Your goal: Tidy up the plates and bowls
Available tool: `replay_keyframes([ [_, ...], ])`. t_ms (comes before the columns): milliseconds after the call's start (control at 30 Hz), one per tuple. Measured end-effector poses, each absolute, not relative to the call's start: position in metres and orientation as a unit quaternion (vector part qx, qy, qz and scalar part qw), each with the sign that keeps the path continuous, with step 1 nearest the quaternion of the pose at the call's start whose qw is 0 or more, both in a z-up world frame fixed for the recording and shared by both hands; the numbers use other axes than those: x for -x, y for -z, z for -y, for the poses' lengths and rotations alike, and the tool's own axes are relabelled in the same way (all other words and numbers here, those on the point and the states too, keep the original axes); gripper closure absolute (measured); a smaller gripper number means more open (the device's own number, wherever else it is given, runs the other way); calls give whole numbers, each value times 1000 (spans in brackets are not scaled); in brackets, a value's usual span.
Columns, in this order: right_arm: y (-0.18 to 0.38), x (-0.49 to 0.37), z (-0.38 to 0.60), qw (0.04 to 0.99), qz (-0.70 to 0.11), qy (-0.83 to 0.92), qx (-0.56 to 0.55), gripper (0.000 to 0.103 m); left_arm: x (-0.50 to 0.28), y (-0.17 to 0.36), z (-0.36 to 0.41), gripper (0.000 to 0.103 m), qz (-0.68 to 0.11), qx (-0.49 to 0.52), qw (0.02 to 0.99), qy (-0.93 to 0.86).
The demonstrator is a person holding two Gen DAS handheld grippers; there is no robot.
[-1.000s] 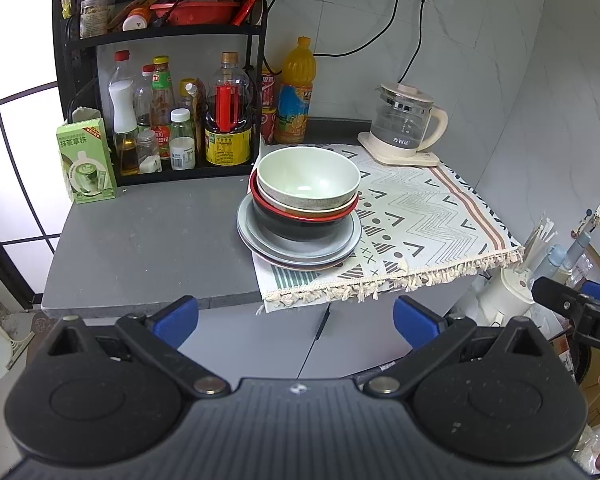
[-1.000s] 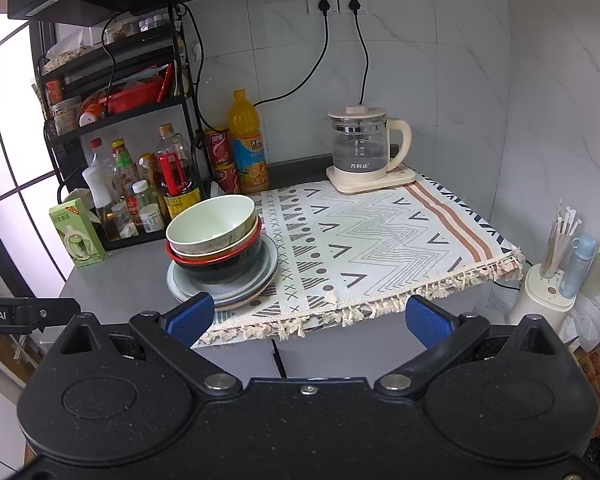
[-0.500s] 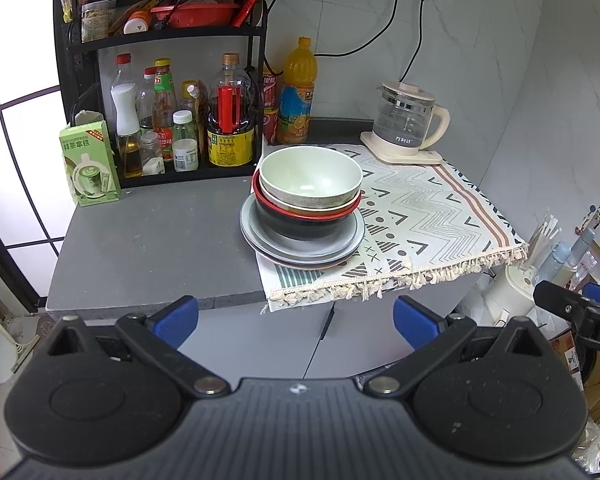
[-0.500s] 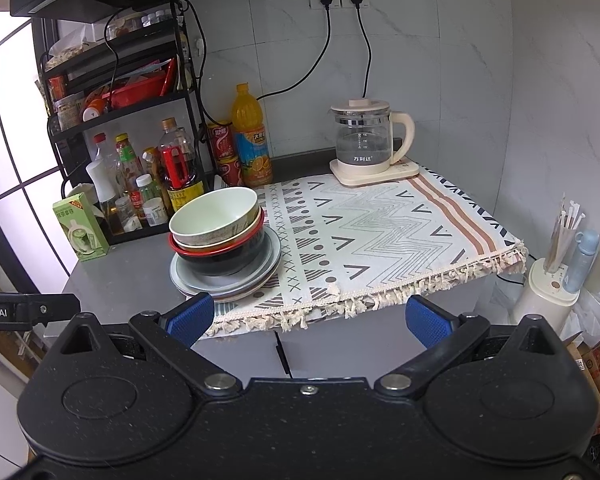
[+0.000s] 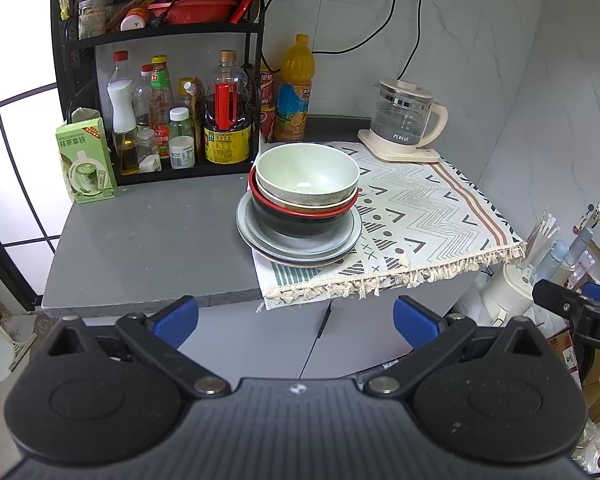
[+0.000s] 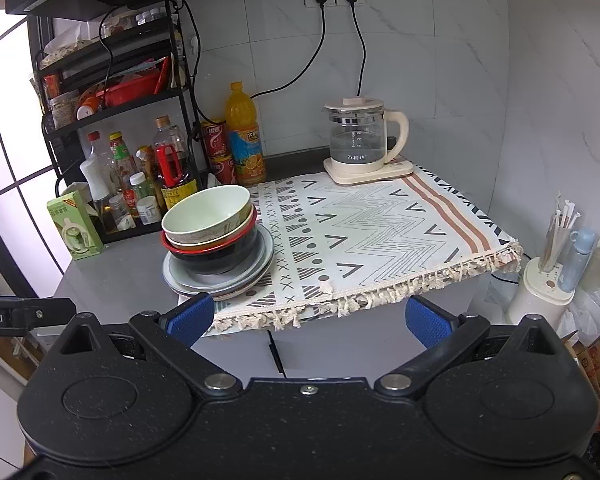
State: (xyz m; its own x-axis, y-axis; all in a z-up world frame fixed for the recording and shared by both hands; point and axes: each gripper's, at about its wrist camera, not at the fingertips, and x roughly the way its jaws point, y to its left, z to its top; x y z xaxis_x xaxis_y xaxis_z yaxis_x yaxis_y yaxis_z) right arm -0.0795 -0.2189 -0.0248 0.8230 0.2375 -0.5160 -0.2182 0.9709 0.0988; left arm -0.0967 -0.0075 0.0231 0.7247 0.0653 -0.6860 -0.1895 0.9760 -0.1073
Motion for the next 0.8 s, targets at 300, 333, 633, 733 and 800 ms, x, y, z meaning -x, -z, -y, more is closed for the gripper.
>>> replay_keyframes([
  [300, 26, 80, 218, 954, -274, -118, -19, 0, 96, -23, 7, 0, -365, 85, 925, -68],
  [333, 26, 80, 217, 954, -274, -118, -18, 0, 96, -23, 7, 0, -365, 85, 924, -68],
  [633, 26, 80, 216, 955, -273, -117, -18, 0, 97, -23, 6, 0, -364, 86, 925, -69],
  [733, 24, 79, 216, 955, -271, -118, -17, 0, 98, -24, 7, 0, -363, 85, 925, -70],
  [800, 24, 79, 217, 955, -270, -118, -18, 0, 98, -24, 7, 0, -363, 85, 925, -70],
])
